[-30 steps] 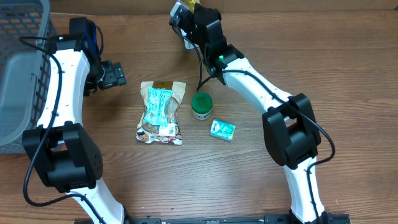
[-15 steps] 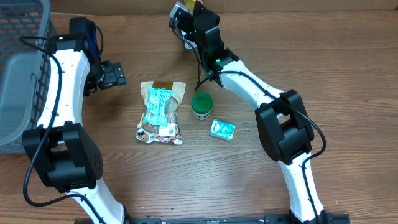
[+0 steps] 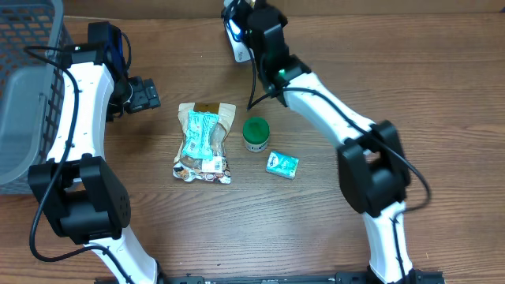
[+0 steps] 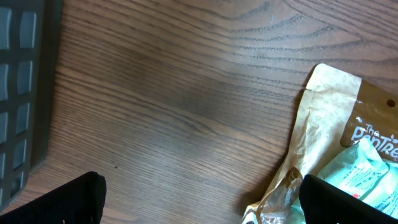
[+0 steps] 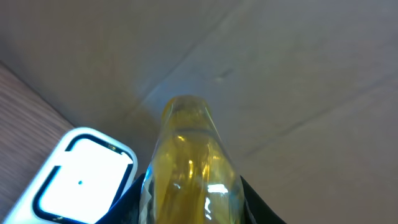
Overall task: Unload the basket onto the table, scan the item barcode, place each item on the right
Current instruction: 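Hold the yellow bottle's label in front of the scanner, then carry the yellow bottle right and set it down on the table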
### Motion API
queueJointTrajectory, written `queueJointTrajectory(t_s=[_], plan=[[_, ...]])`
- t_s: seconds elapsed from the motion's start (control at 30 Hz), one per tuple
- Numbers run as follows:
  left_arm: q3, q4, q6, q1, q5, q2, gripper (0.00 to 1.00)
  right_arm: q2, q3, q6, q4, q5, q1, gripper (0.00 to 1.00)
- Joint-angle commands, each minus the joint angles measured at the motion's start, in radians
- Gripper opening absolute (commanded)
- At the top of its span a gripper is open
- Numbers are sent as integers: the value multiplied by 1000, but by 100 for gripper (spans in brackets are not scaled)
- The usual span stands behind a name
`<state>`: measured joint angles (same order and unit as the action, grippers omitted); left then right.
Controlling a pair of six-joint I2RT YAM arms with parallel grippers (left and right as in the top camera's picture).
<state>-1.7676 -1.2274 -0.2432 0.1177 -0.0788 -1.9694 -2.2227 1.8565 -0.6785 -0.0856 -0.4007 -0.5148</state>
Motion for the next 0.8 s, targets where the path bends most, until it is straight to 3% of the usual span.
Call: queueJointTrajectory(t_s=[0.0, 0.33, 0.6, 0.77], plan=[[-15, 2, 12, -7, -6, 10, 100, 286, 22, 302, 127, -2, 11, 4], [-15, 2, 12, -7, -6, 10, 100, 577, 22, 588, 743, -1, 114, 4], [-15, 2, 12, -7, -6, 10, 99, 590, 8, 795, 1259, 128, 315, 4], [-15, 2, 12, -7, -6, 10, 100, 559, -93, 950, 1409, 160, 446, 4]])
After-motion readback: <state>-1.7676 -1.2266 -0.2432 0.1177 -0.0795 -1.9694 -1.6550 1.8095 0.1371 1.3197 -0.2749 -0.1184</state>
